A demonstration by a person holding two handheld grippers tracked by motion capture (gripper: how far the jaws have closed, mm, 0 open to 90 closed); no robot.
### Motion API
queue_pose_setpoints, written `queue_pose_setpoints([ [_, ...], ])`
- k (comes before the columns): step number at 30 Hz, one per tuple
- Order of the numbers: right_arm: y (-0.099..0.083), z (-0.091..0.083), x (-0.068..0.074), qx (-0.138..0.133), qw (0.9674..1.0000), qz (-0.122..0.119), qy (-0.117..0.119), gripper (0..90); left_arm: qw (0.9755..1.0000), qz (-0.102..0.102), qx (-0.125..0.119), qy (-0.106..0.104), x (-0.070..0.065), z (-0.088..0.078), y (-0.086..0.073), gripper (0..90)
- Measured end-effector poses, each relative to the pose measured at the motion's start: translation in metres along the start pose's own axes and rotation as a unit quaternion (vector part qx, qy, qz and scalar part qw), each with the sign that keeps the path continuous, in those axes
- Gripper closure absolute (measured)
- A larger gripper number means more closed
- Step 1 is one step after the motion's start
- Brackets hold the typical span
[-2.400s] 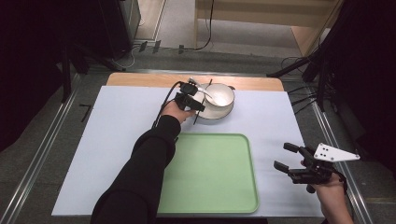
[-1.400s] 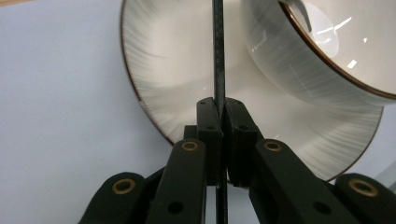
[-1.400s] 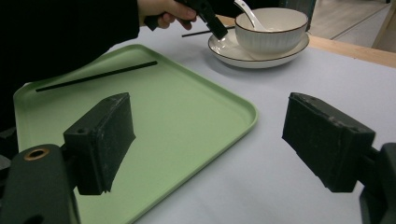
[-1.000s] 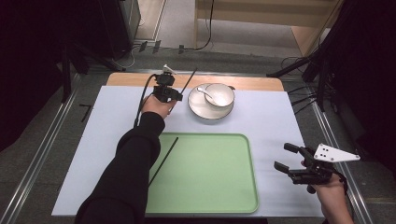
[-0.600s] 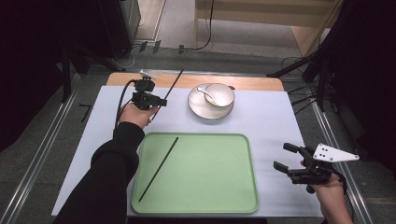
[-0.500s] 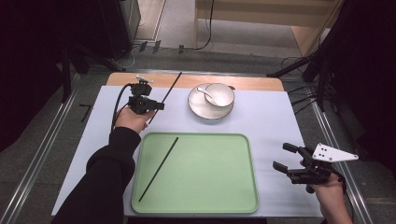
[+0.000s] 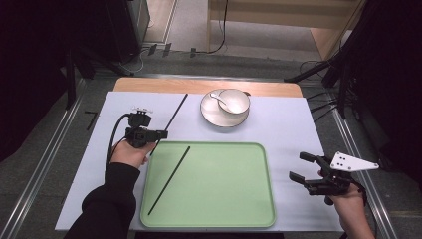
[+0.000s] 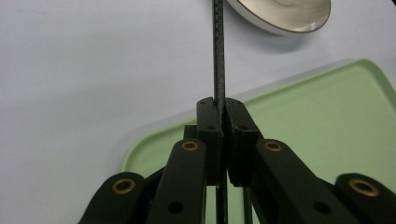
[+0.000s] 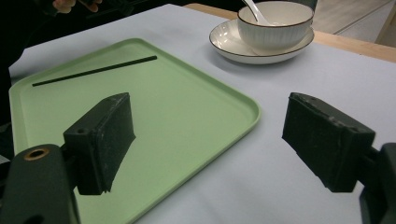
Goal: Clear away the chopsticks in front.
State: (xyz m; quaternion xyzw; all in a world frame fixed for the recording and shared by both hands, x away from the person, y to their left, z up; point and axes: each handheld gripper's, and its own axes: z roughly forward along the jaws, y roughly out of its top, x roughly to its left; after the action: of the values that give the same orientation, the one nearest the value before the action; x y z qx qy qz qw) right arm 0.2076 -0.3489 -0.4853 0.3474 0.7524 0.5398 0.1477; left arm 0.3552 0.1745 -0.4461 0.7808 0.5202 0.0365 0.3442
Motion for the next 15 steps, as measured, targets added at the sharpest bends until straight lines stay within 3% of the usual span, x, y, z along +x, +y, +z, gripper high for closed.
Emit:
queue_pose_setpoints([
  [13,0.001,0.001,0.001,-0.002,1.0,-0.004,0.002,16.9,0.9998,-0.006,-0.009,-0.014,-0.021,-0.024,-0.051,85.6],
  [15,0.001,0.001,0.001,-0.002,1.0,-0.004,0.002,16.9,0.9999,0.002,-0.005,-0.011,-0.027,-0.026,-0.059,85.6],
])
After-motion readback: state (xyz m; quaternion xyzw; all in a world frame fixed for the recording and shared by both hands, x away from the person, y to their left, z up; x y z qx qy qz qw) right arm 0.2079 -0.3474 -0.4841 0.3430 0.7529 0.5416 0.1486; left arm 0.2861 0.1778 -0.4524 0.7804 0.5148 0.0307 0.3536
